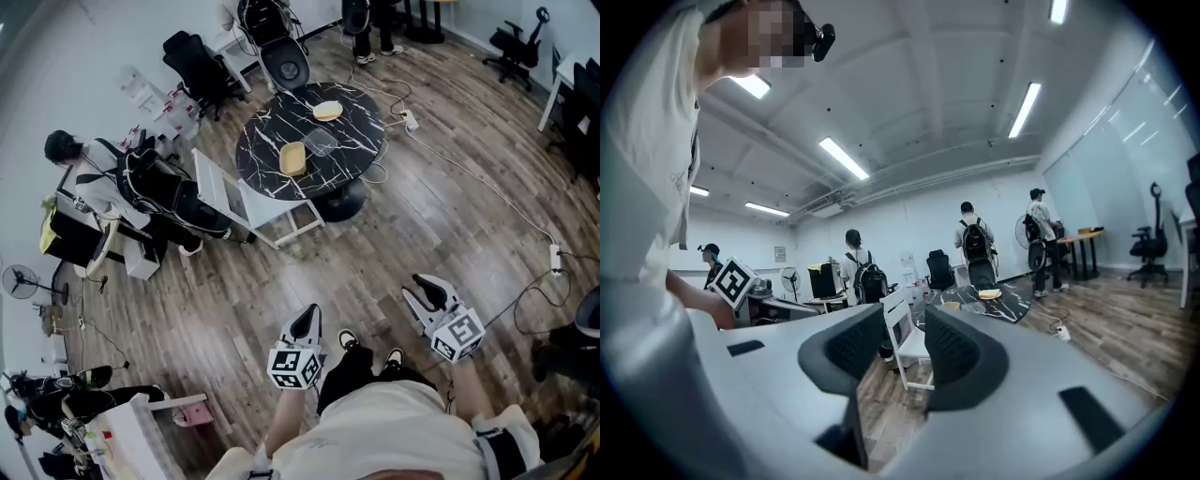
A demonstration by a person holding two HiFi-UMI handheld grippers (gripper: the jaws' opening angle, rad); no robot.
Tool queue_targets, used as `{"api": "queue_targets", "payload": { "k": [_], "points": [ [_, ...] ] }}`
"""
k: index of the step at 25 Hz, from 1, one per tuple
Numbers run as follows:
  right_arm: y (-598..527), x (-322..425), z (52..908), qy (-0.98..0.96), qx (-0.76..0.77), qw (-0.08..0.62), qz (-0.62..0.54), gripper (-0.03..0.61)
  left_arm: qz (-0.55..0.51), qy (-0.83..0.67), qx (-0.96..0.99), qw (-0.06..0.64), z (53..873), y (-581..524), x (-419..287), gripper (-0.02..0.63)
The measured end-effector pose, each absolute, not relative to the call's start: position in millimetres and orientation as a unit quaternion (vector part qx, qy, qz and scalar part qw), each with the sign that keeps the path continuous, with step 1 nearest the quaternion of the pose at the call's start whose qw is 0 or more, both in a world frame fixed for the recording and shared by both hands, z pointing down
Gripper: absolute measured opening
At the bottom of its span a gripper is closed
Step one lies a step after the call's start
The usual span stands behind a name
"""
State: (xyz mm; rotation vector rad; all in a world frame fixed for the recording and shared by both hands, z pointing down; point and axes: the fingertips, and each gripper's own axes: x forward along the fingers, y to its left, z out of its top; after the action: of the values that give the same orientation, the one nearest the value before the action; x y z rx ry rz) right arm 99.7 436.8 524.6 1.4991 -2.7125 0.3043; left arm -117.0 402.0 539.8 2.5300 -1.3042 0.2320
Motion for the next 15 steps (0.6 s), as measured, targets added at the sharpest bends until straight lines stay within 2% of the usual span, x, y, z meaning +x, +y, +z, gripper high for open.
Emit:
{"api": "queue_targets", "payload": {
  "k": [7, 15],
  "points": [
    [388.4, 90.0, 511.8, -0.862, 0.500, 0.034, 0.081, 0.135, 0.062, -0.425, 0.893, 0.136, 527.4, 338.7, -116.0, 0.017],
    [308.9, 61.4, 466.3, -0.856, 0.515, 0.027, 0.046, 0.138, 0.026, -0.406, 0.904, 0.132, 508.3, 253.6, -137.7, 0.017]
  ]
}}
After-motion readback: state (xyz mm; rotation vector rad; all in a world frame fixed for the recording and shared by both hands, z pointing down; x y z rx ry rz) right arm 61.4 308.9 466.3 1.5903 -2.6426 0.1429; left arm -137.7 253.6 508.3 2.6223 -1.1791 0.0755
